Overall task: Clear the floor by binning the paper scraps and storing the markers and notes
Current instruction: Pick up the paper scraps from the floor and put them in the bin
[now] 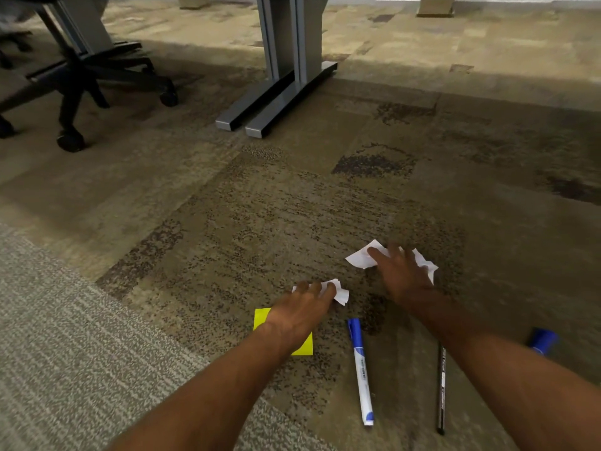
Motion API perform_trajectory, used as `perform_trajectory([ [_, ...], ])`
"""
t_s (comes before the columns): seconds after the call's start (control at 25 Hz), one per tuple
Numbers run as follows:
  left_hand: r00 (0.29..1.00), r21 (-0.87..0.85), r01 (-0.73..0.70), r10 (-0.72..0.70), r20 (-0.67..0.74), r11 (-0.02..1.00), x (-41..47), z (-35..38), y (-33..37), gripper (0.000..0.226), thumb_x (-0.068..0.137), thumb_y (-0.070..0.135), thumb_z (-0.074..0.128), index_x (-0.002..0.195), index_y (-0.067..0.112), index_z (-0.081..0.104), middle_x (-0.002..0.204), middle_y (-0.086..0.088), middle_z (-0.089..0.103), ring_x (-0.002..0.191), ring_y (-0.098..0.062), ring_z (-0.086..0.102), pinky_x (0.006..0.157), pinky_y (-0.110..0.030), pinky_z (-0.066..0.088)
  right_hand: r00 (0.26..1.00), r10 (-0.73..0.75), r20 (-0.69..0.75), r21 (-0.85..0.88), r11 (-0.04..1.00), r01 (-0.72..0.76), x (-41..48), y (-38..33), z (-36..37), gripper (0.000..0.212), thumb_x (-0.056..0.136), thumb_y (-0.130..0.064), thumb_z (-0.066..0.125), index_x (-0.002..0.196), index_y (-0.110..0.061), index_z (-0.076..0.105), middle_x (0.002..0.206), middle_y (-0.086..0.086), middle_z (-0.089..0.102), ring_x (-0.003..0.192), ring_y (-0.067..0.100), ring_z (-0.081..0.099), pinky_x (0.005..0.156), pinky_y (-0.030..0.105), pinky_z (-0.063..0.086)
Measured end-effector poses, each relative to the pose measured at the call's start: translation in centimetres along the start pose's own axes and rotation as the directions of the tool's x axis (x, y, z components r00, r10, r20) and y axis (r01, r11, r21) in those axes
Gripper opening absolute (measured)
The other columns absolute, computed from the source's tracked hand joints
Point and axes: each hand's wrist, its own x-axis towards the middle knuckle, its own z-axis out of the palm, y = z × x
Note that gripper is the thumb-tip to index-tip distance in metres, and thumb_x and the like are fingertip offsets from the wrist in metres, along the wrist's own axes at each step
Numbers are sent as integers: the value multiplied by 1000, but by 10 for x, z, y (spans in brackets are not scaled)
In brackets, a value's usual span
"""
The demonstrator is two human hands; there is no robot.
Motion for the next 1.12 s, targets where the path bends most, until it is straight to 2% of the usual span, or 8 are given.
perform_trajectory([
  [0.12,999,-107,46,-45,6,993,2,-7,-3,57,95,2,35,146,24,19,136,-10,45,124,-33,47,93,-48,49,999,-52,-12,-93,994,51,-5,4,-1,57,96,-18,48,146,-28,23,157,12,15,145,35,12,112,55,33],
  [0.28,991,-233,95,-114,-71,968,3,-12,-4,63,88,-5,40,142,26,27,136,-9,48,119,-35,54,91,-48,50,988,-148,-53,-263,956,129,-9,5,1,49,96,-10,45,142,-21,31,146,18,37,136,36,34,98,45,46],
  [0.52,946,-485,133,-256,-197,864,19,-27,-10,58,88,-7,43,135,27,40,115,-14,65,96,-34,65,74,-44,54,963,-234,-135,-287,939,188,-19,22,-12,49,91,-9,51,136,-20,35,126,14,57,115,31,57,89,40,51],
  [0.68,926,-462,96,-249,-283,882,41,-39,4,61,84,-11,40,136,22,40,115,-17,64,96,-38,64,72,-44,54,965,-216,-147,-157,969,193,-36,53,-33,57,86,-14,57,139,-26,37,125,15,59,110,35,61,88,42,53],
  [0.84,912,-382,102,-240,-333,919,70,-40,46,65,84,-7,50,142,15,30,135,-14,49,122,-33,49,94,-46,48,970,-48,-237,137,987,83,-53,93,-45,37,89,-18,58,126,-20,55,116,16,65,100,31,64,85,39,54],
  [0.96,956,-282,78,-152,-251,956,86,-28,71,61,91,1,44,146,14,21,146,-13,35,136,-33,30,106,-46,38,955,110,-275,361,932,-3,-65,117,-46,32,87,-9,55,118,-14,64,110,18,67,87,28,62,73,32,49],
  [1.04,976,-308,94,-149,-159,947,89,-20,78,52,97,13,37,146,14,21,148,-13,31,137,-32,29,108,-45,35,943,187,-275,472,881,-37,-72,129,-44,36,86,-13,50,119,-18,64,107,16,66,75,18,57,67,25,44],
  [1.12,974,-320,148,-194,-117,936,88,-14,79,47,100,23,35,144,12,24,144,-14,36,132,-31,36,105,-44,38,941,199,-272,499,866,-38,-77,135,-42,34,88,-17,46,117,-24,64,104,10,65,67,6,51,60,18,39],
])
